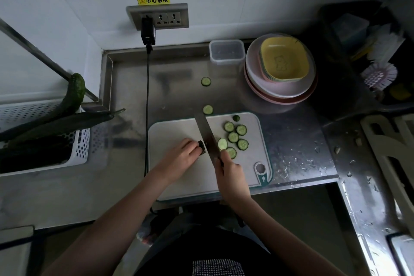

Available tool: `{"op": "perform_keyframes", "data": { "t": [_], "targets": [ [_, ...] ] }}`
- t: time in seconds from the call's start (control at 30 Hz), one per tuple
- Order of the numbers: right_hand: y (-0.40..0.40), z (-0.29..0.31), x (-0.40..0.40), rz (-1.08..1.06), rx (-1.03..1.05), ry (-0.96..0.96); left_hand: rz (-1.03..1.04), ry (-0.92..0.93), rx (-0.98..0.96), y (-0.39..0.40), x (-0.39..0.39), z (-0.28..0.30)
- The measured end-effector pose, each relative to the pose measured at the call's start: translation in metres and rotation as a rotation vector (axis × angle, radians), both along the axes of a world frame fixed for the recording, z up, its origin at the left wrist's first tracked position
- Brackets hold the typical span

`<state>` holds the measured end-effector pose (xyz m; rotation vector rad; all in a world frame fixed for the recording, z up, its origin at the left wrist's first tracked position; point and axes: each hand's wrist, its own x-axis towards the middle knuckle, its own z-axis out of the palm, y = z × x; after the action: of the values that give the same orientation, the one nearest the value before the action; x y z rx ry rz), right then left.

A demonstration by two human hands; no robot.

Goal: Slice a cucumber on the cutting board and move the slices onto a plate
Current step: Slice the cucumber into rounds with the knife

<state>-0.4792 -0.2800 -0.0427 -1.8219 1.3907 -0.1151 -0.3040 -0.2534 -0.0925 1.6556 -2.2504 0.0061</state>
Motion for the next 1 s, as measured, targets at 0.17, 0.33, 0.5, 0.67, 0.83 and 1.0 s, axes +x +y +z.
{"op": "perform_keyframes", "data": {
  "t": [0.17, 0.33, 0.5, 0.67, 0.83, 1.0],
  "targets": [
    [0.003, -0.001, 0.001, 0.021, 0.021, 0.033, 0.003, 0.009, 0.021, 0.001, 0.000, 0.005],
    [0.006, 0.001, 0.006, 0.017, -0.002, 0.025, 0.005, 0.024, 0.019, 0.001, -0.001, 0.008],
    [0.006, 0.001, 0.009, 0.025, -0.004, 0.074, 0.010, 0.038, 0.045, 0.000, 0.001, 0.002],
    [0.009, 0.000, 0.012, 0.026, 0.004, 0.096, 0.016, 0.025, 0.057, 0.000, 0.002, -0.002],
    [0.008, -0.004, 0.015, 0.023, 0.025, 0.087, 0.043, 0.039, 0.076, -0.001, 0.003, -0.003],
    [0.011, -0.014, 0.021, 0.060, 0.073, 0.141, 0.022, 0.056, 0.051, -0.001, 0.002, -0.001]
  ]
}}
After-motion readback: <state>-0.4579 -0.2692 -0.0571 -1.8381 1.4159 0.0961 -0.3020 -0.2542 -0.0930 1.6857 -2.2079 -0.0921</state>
